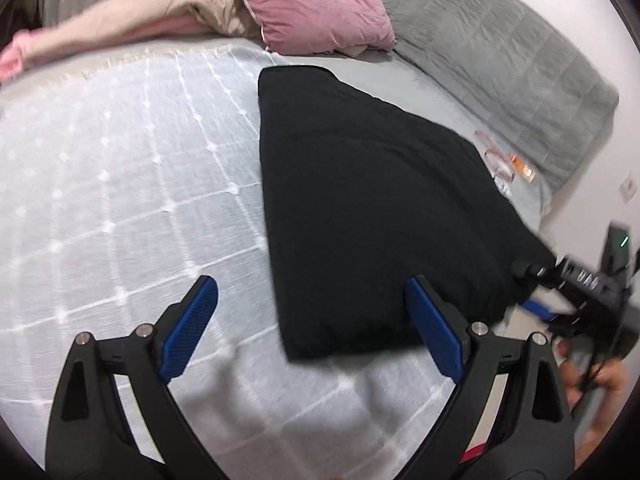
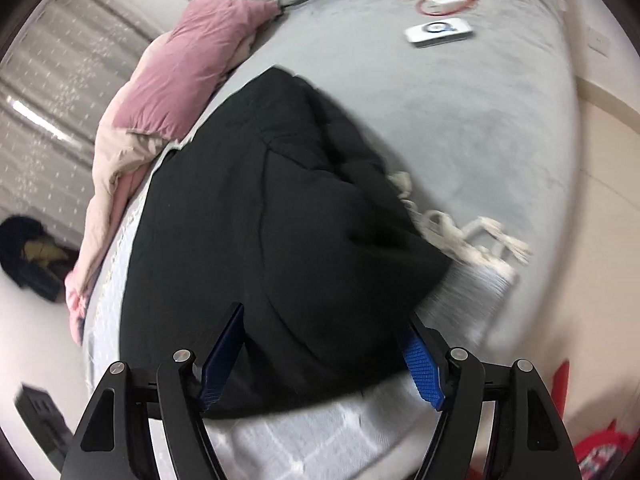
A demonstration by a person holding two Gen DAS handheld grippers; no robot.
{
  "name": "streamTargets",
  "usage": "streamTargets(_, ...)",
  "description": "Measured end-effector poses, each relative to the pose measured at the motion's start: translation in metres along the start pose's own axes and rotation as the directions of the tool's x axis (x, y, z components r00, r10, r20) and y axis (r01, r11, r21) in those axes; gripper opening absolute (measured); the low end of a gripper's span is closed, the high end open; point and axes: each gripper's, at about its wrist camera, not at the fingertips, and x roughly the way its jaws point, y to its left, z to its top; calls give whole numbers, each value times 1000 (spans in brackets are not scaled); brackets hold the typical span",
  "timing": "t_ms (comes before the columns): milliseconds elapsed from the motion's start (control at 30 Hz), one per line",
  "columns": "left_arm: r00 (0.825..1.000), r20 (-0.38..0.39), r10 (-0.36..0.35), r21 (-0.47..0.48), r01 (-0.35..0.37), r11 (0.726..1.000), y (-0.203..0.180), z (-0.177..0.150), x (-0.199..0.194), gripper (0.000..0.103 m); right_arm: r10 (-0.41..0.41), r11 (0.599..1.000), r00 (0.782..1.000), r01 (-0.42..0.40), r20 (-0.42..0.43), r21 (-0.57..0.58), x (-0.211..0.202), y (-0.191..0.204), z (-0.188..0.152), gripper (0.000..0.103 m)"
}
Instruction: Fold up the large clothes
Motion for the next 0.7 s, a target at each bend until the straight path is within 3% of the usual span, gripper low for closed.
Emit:
streamTargets(133,996,-5,89,72,-88,993,-17,-11,-28,99,-16,992,998,22,54,-123,-31,27,-24,77)
streamTargets(300,986,-10,167,91,-165,982,-25,-27,-48,102,-82,970,992,103,100,-219,-51,48,-61,90)
streamTargets(433,980,-47,195,69,-191,979,-26,-43,-44,102,-151,953,979,181,139,-243,-62,51,-86,101)
streamTargets(600,973,-74,220,132,-209,969,-38,-59,-36,102,-227,916,953,279,200,-289,-72,50,-100,102)
streamTargets(700,970,-63,234,129,-225,966,-44,-62,-39,102,-234,905,950,291,208,-310,-75,49,-100,102)
